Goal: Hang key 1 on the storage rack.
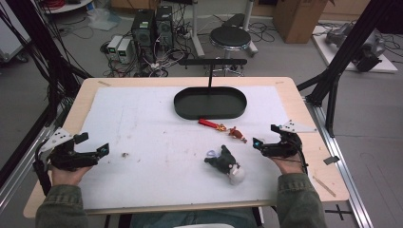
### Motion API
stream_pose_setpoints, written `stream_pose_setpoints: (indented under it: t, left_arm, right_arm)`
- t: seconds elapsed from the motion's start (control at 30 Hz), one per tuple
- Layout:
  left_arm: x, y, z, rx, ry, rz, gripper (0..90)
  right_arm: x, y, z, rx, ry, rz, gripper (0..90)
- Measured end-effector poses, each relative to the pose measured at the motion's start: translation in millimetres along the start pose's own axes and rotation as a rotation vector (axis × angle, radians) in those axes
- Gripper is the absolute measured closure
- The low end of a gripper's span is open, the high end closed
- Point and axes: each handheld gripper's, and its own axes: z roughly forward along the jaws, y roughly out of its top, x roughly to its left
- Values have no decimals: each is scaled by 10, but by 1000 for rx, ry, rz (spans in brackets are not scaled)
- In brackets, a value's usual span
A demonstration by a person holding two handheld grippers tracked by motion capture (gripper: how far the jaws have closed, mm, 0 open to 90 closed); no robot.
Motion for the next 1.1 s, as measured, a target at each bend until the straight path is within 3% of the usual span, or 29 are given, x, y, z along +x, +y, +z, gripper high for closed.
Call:
stream_pose_setpoints:
  t: [0.8, 1.1]
  left_arm:
    - [28, -13, 4, 11, -4, -5, 26]
    - [-4, -29, -3, 28, -19, -8, 26]
  right_arm:
    - [-18, 23, -41, -21, -36, -5, 5]
    - [-17, 187, 17, 53, -47, 0, 5]
